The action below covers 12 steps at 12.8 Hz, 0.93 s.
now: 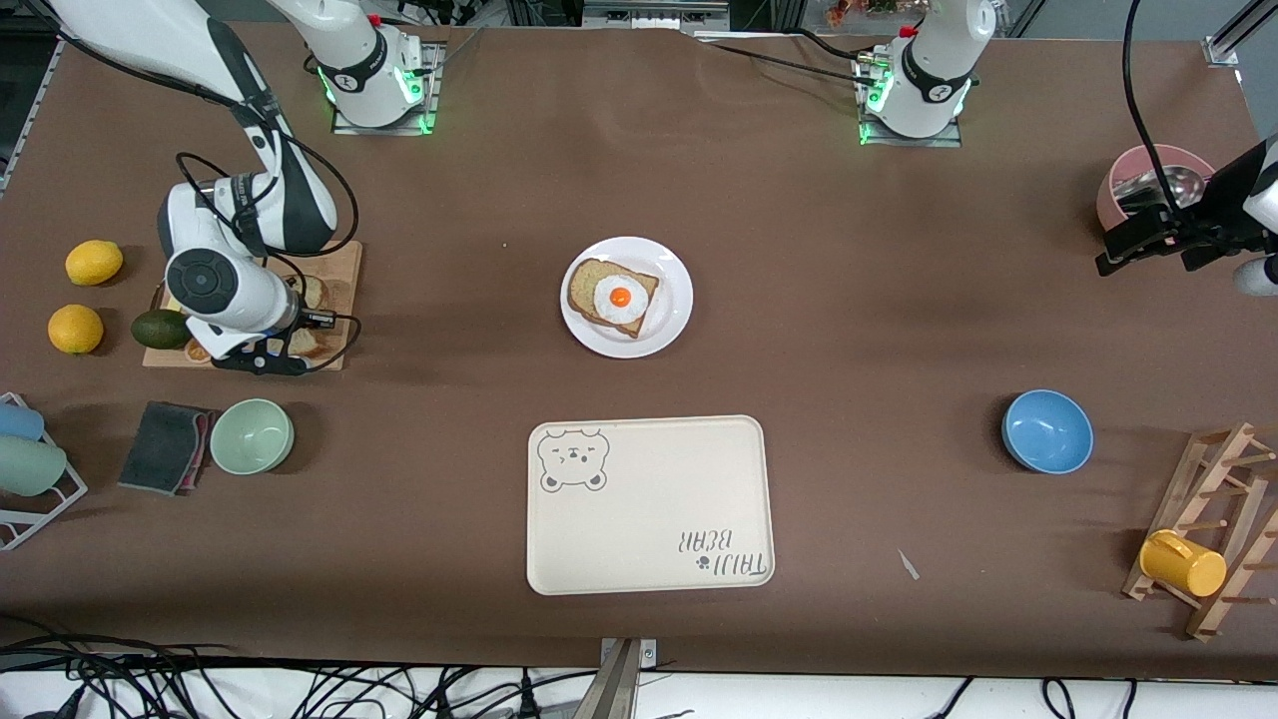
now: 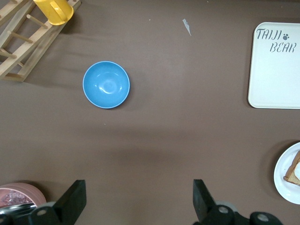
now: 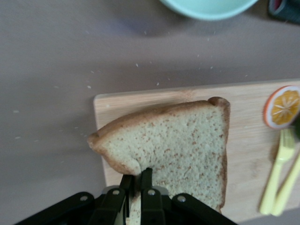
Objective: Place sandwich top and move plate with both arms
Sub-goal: 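Carry the bread with the right gripper onto the egg toast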
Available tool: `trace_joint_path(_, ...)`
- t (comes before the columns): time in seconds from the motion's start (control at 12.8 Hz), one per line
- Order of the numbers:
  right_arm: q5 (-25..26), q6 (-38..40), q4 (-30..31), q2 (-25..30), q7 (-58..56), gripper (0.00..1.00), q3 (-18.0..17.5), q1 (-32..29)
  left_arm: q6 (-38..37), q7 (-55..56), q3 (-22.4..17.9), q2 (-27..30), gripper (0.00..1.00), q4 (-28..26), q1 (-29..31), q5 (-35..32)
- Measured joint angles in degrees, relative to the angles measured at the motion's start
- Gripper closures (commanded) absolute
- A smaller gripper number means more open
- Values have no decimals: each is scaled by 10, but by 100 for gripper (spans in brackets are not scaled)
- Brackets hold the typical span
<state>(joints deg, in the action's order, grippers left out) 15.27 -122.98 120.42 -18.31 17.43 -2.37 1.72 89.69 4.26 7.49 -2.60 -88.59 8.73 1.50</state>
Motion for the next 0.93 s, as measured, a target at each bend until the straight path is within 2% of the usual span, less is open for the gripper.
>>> trace_joint_path(0.31, 0, 65, -57, 0, 8, 100, -45, 1, 0, 0, 0, 0, 0, 0, 0, 0)
trace_joint_path(0.47, 0, 75, -72, 1, 25, 100, -82, 1, 0, 0, 0, 0, 0, 0, 0, 0)
trace_joint_path(0.62, 0, 76, -82, 2, 74, 100, -138, 2, 0, 0, 0, 0, 0, 0, 0, 0)
trace_joint_path(0.93, 0, 76, -88, 4, 185, 100, -278, 8, 0, 0, 0, 0, 0, 0, 0, 0)
